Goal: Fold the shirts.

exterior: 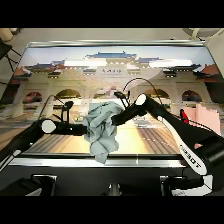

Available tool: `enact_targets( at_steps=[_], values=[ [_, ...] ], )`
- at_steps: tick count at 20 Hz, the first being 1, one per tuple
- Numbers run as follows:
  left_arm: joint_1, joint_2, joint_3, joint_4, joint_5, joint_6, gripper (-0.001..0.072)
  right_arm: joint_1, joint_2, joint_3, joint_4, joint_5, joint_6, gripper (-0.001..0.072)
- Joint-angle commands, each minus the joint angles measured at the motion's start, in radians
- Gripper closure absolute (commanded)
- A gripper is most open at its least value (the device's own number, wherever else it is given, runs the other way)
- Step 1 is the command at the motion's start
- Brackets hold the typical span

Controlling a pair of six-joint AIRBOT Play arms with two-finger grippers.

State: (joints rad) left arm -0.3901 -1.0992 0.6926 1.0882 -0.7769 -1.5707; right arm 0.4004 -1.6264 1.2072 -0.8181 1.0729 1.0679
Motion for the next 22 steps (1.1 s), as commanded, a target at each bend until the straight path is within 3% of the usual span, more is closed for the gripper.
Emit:
enact_targets(
  at_steps=[1,5,10,17,22],
  values=[
    [0.050,0.114,0.199,0.216,-0.116,0.000,0.0688,-0.072,0.143,0.136,-0.302,0.128,-0.064,0.0696],
    [0.127,0.278,0.640,0.275,-0.117,0.000,0.0688,-0.134,0.462,0.463,-0.560,0.117,-0.123,0.0697],
    [0.120,0.360,1.050,0.257,-0.064,0.002,0.0688,-0.134,0.774,0.601,-0.591,-0.011,-0.119,0.0696],
    [0.121,0.386,1.077,0.440,-0.085,-0.045,0.0688,-0.134,0.888,0.601,-0.830,0.122,-0.040,0.0696],
    [0.121,0.282,1.033,0.530,-0.331,-0.044,0.0688,-0.134,0.769,0.600,-0.957,0.328,-0.040,0.0695]
  ],
)
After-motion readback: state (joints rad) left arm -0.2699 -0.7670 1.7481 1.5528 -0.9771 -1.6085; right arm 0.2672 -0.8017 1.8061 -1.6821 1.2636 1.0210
